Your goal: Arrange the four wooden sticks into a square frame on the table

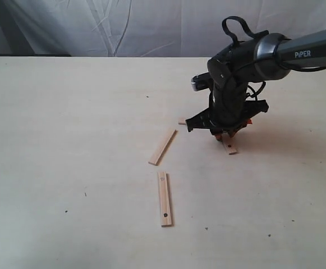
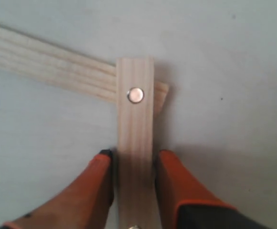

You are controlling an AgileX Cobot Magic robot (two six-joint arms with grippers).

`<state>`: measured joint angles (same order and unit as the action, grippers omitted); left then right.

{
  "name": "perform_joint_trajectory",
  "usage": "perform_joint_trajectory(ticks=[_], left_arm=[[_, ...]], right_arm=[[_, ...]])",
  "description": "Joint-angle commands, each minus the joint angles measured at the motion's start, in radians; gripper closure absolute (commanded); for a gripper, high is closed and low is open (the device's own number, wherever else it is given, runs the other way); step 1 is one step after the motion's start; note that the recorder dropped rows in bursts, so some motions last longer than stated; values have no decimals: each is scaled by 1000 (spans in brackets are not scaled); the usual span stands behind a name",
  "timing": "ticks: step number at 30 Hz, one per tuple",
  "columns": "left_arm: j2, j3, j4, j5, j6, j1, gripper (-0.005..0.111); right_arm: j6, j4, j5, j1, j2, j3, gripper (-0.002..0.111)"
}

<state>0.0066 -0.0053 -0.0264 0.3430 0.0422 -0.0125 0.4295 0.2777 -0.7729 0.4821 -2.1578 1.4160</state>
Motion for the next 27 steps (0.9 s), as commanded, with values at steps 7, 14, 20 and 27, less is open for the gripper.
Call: perform_joint_trajectory(ticks=[7, 14, 20, 27], left_arm=[[-7, 5, 2, -10, -6, 2, 107], [-7, 5, 2, -10, -6, 2, 107], [-7, 5, 2, -10, -6, 2, 107], [-7, 5, 2, -10, -6, 2, 107]], right_arm=[[167, 0, -2, -6, 22, -4, 75], [124, -38, -73, -8, 148, 26, 75], [-147, -278, -115, -115, 221, 14, 75], [-255, -313, -30, -194, 262, -131, 75]])
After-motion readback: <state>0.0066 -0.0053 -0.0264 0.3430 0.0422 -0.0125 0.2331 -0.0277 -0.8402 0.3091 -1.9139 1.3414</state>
